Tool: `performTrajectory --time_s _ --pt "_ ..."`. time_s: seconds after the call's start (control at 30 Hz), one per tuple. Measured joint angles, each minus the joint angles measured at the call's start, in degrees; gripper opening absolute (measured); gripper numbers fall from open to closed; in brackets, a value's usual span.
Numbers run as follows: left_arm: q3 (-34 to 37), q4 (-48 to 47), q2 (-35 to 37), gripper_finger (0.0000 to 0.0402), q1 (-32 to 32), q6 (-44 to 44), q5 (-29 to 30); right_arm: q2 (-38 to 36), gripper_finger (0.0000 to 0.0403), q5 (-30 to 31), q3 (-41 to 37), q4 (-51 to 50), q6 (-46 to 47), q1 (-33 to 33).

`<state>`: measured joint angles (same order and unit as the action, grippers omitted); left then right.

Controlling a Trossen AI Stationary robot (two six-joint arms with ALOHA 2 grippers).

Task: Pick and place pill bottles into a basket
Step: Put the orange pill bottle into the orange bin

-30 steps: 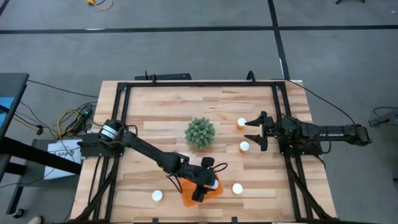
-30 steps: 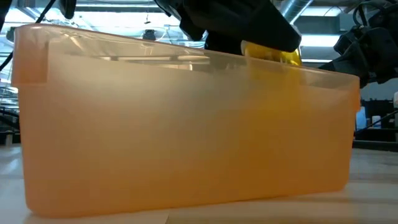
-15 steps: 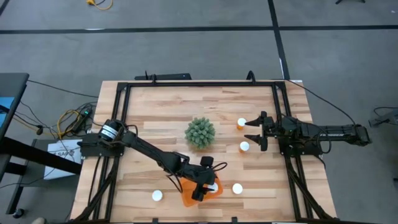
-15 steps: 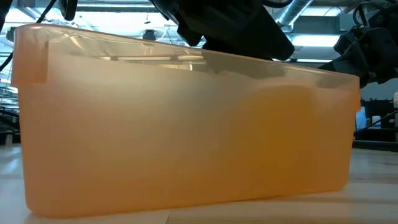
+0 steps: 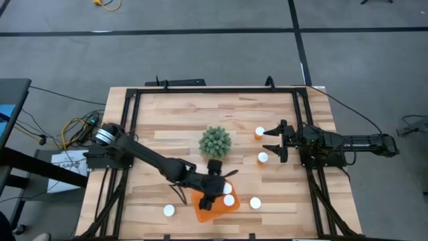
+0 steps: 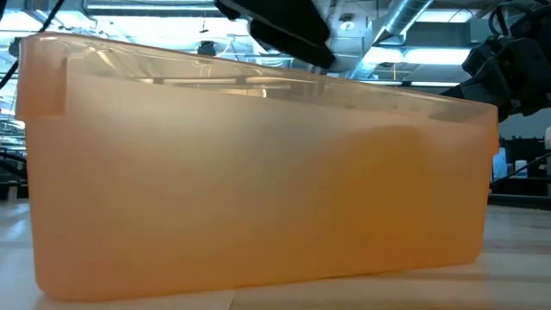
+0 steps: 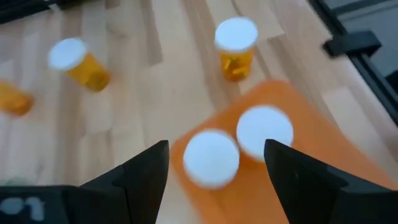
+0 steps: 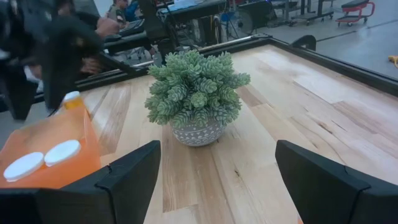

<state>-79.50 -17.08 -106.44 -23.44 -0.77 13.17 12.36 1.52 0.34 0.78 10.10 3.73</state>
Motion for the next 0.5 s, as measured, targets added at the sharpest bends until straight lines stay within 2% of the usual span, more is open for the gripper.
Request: performTrajectory --time_s 0.27,0.5 --pt "0.3 -21.6 6.1 0.0253 -4.4 -7.0 4.3 0.0 0.0311 0.0 0.0 0.0 0.0 0.0" --pt "9.1 -25.0 13.8 0.0253 -9.9 -18.9 7.8 0.0 0.0311 0.0 0.0 0.0 0.0 0.0"
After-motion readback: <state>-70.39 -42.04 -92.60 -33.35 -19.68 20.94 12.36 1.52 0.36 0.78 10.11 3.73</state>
